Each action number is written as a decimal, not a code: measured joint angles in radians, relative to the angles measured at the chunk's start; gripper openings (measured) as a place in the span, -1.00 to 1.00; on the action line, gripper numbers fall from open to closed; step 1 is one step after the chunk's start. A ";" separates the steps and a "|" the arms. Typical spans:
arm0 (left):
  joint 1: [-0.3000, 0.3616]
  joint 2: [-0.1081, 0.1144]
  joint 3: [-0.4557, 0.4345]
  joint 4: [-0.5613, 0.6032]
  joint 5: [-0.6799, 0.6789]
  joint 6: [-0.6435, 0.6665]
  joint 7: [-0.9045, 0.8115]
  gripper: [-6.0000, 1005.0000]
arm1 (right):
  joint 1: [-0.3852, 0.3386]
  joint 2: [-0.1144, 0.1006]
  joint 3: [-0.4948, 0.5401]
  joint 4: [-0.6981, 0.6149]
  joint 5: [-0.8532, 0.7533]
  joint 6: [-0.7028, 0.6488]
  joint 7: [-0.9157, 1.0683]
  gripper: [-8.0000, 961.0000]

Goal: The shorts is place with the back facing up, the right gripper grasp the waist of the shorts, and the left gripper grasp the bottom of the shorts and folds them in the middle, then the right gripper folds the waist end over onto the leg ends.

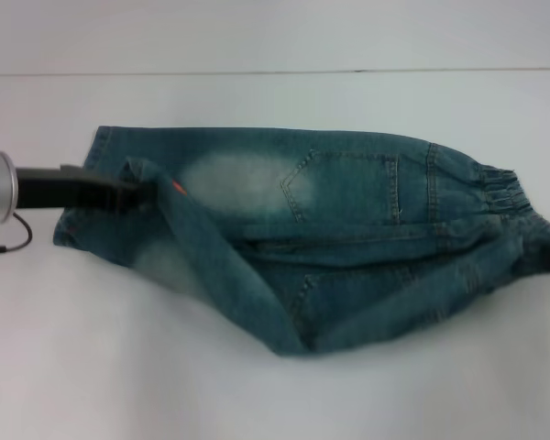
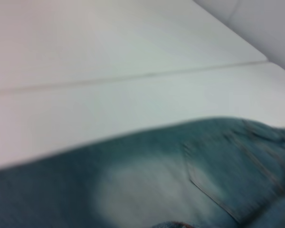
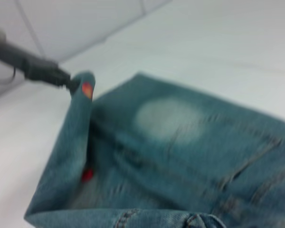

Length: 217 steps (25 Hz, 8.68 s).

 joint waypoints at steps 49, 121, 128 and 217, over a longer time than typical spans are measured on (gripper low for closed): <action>-0.019 0.000 0.022 -0.083 0.024 -0.402 -0.047 -0.74 | 0.184 -0.031 -0.194 0.179 0.058 0.599 0.090 -0.88; 0.019 -0.003 0.093 -0.243 -0.374 0.166 0.432 0.86 | -0.039 0.040 -0.102 0.438 0.303 0.547 -0.622 0.88; 0.019 -0.004 0.101 -0.245 -0.374 0.169 0.453 0.86 | -0.022 0.034 -0.113 0.488 0.298 0.596 -0.679 0.87; -0.112 -0.017 -0.370 -1.272 -0.748 -0.259 1.576 -0.97 | 0.386 -0.055 -0.345 0.412 0.403 0.381 -0.274 -0.87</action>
